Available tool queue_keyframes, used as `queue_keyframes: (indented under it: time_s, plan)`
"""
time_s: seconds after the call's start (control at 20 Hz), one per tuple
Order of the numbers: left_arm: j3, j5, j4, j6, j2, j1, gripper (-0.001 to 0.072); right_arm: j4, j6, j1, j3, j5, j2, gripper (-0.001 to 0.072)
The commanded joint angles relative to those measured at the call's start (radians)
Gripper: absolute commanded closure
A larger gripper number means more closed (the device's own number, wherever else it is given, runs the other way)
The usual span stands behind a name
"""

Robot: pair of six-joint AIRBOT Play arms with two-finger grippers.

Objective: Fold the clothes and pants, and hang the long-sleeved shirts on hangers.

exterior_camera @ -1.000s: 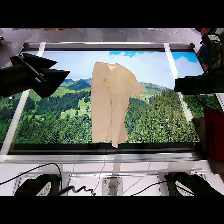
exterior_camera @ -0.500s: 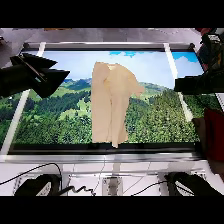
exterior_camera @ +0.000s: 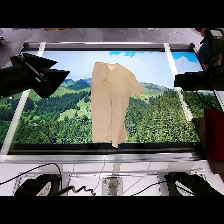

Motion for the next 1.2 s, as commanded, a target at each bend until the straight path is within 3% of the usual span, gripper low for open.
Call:
queue_keyframes:
  time_s: [0.0, 0.05, 0.1, 0.15, 0.3, 0.4, 0.65, 0.7, 0.75, 0.8, 1.15]
  plan:
    - [0.0, -0.008, -0.021, -0.004, -0.013, -0.003, 0.0183, 0.0, 0.0, 0.001, 0.0, -0.106, 0.0, 0.0698]
    - [0.0, -0.026, -0.016, -0.011, -0.027, -0.003, 0.0203, 0.0, 0.0, 0.001, 0.0, -0.144, 0.0, 0.0698]
    - [0.0, -0.041, 0.01, -0.011, -0.048, -0.003, 0.0377, 0.0, 0.0, 0.001, 0.0, -0.182, 0.0, 0.0698]
    - [-0.002, -0.061, 0.067, -0.011, -0.076, -0.003, 0.0701, 0.0, 0.0, 0.001, 0.0, -0.211, 0.0, 0.0698]
    - [-0.032, -0.203, 0.267, -0.125, -0.192, -0.001, 0.0695, -0.018, -0.005, 0.001, 0.0, -0.247, 0.0, 0.0698]
    - [-0.134, -0.243, 0.303, -0.172, -0.255, 0.002, 0.0694, -0.056, -0.008, 0.001, 0.0, -0.221, 0.0, 0.0698]
    - [-0.624, -0.007, 0.107, -0.223, -0.27, 0.001, 0.069, -0.083, -0.176, -0.07, -0.013, -0.09, -0.008, 0.0698]
    - [-0.693, 0.024, 0.036, -0.222, -0.277, 0.001, 0.0551, -0.083, -0.185, -0.089, -0.025, -0.091, -0.008, 0.0698]
    - [-0.739, 0.033, -0.039, -0.217, -0.29, -0.003, 0.0205, -0.082, -0.184, -0.107, -0.04, -0.092, -0.008, 0.0698]
    - [-0.761, 0.032, -0.092, -0.208, -0.306, -0.008, 0.0062, -0.08, -0.184, -0.122, -0.055, -0.092, -0.009, 0.0698]
    - [-0.756, 0.183, -0.11, -0.184, -0.479, -0.121, 0.0078, -0.079, -0.184, -0.151, -0.114, -0.099, -0.023, 0.0698]
